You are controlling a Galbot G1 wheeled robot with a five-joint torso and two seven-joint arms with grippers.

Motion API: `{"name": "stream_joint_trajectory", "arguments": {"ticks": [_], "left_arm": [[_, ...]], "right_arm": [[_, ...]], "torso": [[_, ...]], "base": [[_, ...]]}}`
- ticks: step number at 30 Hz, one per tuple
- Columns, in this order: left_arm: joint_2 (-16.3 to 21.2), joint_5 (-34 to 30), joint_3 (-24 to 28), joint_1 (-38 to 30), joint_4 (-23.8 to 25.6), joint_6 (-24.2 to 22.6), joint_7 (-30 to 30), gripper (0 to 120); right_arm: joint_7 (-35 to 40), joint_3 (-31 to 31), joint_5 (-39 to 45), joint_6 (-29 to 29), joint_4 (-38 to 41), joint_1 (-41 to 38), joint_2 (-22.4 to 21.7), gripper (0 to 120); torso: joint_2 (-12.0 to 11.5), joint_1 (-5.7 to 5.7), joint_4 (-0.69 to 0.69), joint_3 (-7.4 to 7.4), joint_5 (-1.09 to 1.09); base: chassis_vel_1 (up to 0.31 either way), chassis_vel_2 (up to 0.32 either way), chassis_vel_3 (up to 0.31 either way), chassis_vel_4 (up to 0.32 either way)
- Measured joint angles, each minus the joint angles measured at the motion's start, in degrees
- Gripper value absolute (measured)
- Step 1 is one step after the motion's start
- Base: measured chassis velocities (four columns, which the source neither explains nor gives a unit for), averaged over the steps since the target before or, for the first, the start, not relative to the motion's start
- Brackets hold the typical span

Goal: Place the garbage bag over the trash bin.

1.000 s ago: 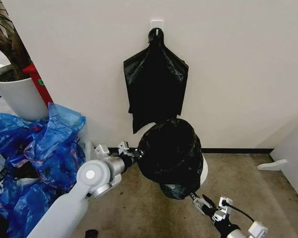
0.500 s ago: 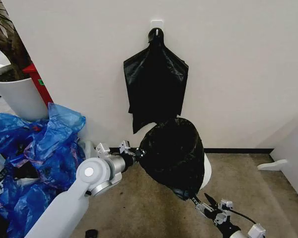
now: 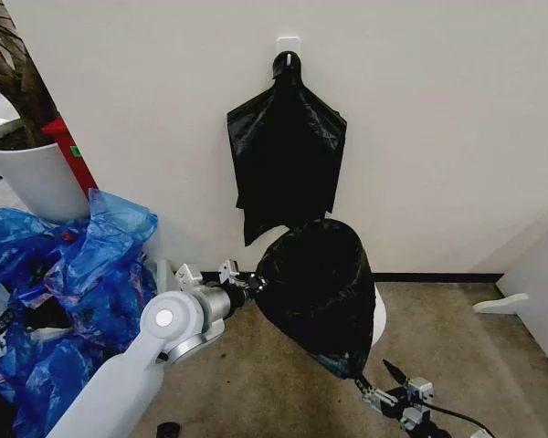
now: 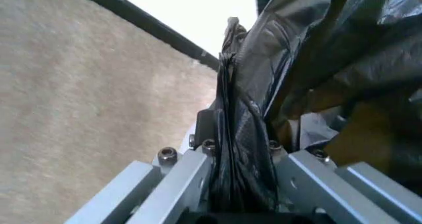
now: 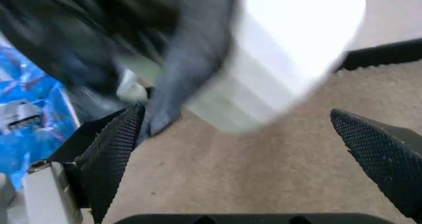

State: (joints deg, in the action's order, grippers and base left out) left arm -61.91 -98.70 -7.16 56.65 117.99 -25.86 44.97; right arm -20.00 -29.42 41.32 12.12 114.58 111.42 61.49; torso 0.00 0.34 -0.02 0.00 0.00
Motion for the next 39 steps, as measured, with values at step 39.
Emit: {"name": "stream_joint_trajectory", "arguments": {"ticks": [39], "left_arm": [[1.14, 63.87, 8.74, 5.66, -6.19, 15.27, -24.4, 1]], "right_arm": [[32.59, 11.45, 14.46, -24.63, 27.8, -22.47, -6.72, 72]], "torso": [[0.0, 0.0, -0.01, 0.01, 0.0]], "base": [[0.0, 0.0, 0.0, 0.0]]}}
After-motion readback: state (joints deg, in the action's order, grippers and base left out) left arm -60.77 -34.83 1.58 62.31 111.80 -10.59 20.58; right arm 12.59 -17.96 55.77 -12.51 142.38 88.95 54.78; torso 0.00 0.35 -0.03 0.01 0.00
